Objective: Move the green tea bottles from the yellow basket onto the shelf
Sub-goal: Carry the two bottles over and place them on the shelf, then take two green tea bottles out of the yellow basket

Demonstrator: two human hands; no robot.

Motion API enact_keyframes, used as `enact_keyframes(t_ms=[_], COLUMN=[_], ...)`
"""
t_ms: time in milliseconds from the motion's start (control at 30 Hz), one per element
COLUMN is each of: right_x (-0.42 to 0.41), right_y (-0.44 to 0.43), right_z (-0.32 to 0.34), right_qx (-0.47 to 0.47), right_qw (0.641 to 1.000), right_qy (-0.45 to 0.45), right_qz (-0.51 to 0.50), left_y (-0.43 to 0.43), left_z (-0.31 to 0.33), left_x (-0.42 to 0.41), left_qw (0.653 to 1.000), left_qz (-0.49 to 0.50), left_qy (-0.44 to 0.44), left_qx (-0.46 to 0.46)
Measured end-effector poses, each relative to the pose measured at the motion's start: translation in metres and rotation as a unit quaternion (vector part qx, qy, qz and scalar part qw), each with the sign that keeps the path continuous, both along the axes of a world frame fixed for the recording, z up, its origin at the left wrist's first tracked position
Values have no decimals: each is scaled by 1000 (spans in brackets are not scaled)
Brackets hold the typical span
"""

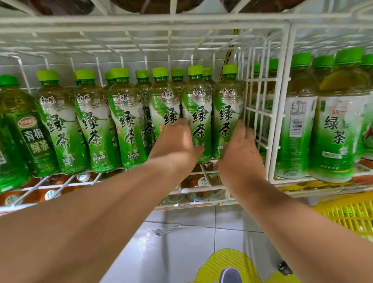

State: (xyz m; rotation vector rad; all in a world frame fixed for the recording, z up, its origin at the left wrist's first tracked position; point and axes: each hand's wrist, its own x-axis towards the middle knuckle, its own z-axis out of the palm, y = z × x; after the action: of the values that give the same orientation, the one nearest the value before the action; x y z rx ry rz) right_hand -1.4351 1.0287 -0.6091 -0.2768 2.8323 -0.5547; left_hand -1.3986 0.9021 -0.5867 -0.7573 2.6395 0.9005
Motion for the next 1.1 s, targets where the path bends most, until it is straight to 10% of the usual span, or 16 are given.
enact_keyframes(t_ms=[567,1100], right_x=[55,173], right_y=[38,108], right_z=[62,242], right_qx=[127,132], right_qw=[955,972], right_qy=[-43,82], right_qz=[263,178], left_y=[-40,-4], left_z=[57,223], left_x=[109,207], left_qw=[938,894], left_qz=[-240,-320], left_qy=[-15,49], left_qx=[-250,-310])
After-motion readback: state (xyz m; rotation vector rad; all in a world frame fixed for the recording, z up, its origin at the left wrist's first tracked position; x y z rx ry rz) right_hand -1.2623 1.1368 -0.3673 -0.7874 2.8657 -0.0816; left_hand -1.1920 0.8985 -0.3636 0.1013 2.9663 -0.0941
